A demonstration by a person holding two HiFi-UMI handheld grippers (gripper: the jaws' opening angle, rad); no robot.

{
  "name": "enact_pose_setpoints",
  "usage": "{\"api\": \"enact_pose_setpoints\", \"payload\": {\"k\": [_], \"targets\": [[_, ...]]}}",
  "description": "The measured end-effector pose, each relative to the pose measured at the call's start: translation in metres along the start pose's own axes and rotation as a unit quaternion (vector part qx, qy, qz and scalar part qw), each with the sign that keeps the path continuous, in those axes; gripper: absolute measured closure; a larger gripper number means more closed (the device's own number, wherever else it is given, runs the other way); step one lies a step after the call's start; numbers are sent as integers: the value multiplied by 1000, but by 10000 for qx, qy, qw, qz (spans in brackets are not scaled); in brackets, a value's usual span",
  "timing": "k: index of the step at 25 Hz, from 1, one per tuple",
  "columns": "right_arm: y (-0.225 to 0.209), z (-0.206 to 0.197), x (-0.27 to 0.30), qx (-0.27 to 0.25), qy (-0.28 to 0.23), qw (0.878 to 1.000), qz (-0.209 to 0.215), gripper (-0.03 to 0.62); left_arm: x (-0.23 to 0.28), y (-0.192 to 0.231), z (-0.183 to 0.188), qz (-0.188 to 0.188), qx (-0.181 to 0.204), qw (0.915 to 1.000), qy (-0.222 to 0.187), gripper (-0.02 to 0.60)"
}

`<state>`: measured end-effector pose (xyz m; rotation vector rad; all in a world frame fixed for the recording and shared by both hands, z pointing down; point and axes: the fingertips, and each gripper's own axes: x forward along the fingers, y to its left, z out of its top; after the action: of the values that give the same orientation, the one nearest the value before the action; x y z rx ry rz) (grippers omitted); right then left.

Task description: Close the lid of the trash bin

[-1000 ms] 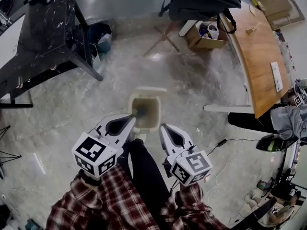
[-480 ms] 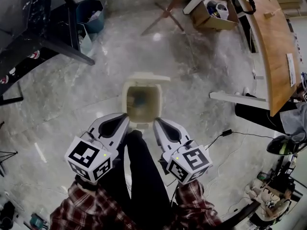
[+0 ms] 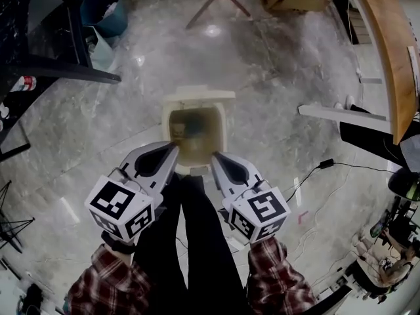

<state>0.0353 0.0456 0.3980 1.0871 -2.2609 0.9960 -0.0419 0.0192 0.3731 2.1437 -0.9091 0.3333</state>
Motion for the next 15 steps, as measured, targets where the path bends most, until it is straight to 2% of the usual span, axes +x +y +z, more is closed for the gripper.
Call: {"api": "enact_pose_setpoints", "payload": {"k": [7,15], "targets": [[-8,-9,5,295,35,9996,19,580,25,12,6,-131,297,9994,97,569],[0,-14,6,309,123,9993,146,580,31,17,47,-483,633,9968,-15,569]]}}
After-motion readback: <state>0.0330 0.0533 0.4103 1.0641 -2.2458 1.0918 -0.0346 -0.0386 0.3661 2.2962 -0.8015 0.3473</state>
